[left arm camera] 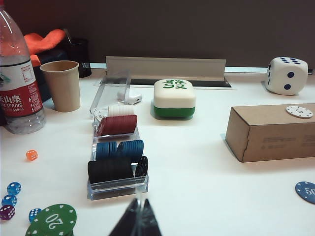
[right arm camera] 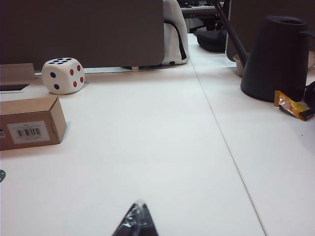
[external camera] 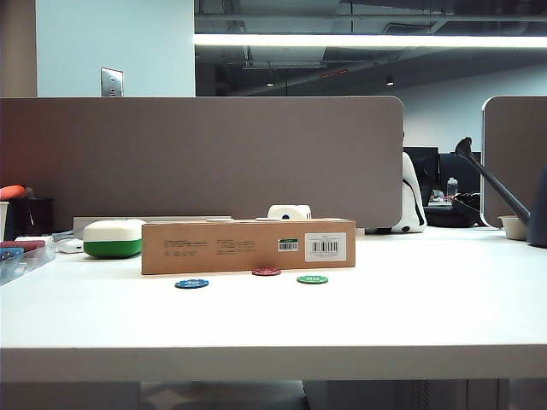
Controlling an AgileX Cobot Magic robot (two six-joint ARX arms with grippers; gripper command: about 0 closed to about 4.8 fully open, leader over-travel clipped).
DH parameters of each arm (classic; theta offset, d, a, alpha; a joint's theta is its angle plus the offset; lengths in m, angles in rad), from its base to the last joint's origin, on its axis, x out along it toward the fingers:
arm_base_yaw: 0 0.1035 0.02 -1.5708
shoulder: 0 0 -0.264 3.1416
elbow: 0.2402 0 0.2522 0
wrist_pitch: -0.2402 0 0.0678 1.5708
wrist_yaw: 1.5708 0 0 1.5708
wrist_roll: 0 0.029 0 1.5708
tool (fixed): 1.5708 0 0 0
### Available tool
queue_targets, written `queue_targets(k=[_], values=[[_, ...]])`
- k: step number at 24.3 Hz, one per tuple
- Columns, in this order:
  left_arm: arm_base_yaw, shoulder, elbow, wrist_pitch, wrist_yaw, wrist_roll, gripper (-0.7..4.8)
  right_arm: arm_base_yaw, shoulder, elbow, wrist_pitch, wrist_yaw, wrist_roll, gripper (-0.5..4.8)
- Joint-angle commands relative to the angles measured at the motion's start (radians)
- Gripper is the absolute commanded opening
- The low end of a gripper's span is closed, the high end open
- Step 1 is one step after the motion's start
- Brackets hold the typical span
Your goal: Push the chip, whose value equals the sum of all the chip values on the rectangular box, forward next to the box.
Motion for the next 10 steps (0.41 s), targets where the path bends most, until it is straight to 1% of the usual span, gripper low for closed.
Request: queue_targets(k=[1, 10], values=[[0.002, 0.0, 0.004, 0.009, 0.004, 0.004, -0.05, -0.001, 0.0, -0.004, 0.008, 0.0, 0.003, -0.05], [0.002, 0.0, 0.004, 0.009, 0.004, 0.004, -0.05, -0.001, 0.0, -0.004, -0.006, 0.0, 0.003, -0.05]])
